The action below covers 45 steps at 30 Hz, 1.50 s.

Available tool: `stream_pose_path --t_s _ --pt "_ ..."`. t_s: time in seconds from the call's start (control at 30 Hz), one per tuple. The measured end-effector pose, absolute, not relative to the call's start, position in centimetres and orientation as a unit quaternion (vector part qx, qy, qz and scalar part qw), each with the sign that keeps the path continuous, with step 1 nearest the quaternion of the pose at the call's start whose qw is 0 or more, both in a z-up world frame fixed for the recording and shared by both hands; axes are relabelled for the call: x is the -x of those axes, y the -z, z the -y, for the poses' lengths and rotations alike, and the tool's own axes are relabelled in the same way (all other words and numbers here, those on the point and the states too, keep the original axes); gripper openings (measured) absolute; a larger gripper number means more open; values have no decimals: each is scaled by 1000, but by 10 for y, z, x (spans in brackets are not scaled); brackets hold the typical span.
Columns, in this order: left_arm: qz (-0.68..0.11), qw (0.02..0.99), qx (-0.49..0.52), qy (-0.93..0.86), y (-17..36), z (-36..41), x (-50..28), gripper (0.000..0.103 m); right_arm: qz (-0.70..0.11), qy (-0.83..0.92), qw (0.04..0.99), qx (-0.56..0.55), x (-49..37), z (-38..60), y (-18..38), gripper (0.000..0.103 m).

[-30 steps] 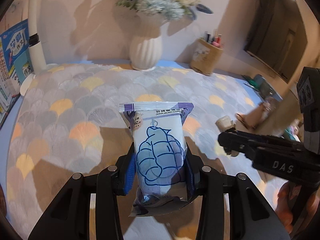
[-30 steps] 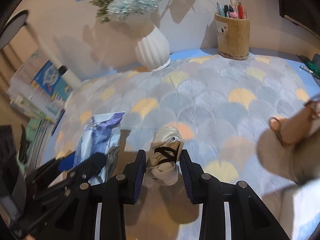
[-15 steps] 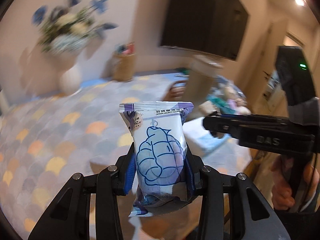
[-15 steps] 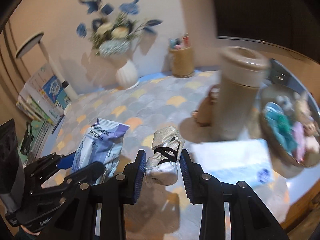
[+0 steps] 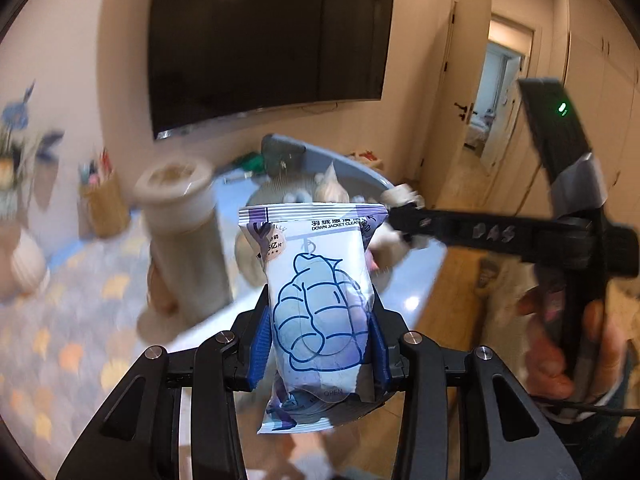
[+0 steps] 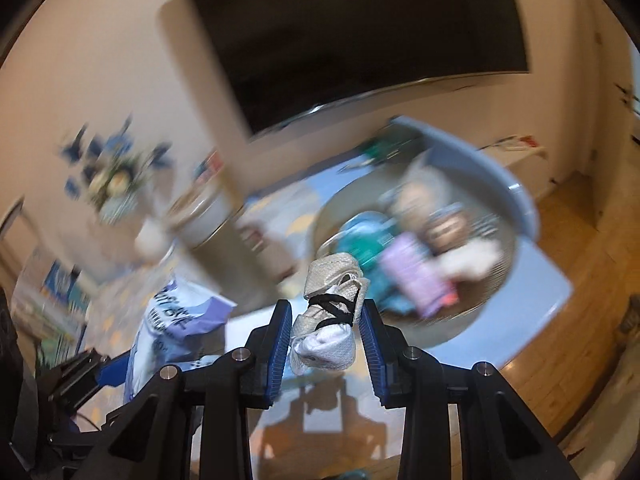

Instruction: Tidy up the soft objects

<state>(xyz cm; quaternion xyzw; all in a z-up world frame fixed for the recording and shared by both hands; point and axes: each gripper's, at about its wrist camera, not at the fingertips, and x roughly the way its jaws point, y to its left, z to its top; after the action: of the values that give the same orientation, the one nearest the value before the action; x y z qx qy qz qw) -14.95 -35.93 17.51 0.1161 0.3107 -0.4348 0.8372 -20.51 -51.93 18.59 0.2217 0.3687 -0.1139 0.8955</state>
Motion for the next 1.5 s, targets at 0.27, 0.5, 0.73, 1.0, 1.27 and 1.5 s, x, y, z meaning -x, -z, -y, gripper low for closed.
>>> stream_pose_path --t_s 0.27,0.5,0.73,1.0,1.27,1.5 --pt "-307 849 -109 416 -175 436 113 38 -331 173 890 -261 194 614 -193 34" --pt "-300 872 -117 370 -161 480 78 38 -347 192 869 -296 147 662 -167 34" --pt "-292 871 -141 368 -151 509 57 79 -370 209 859 -284 112 695 -146 49" --pt "-277 865 -133 397 -159 493 79 80 -362 200 858 -304 127 706 -139 64" --pt "-259 859 -97 432 -201 405 135 80 -359 175 866 -302 173 662 -153 64" --pt "-232 896 -67 372 -227 294 148 80 -369 127 884 -259 202 584 -169 64"
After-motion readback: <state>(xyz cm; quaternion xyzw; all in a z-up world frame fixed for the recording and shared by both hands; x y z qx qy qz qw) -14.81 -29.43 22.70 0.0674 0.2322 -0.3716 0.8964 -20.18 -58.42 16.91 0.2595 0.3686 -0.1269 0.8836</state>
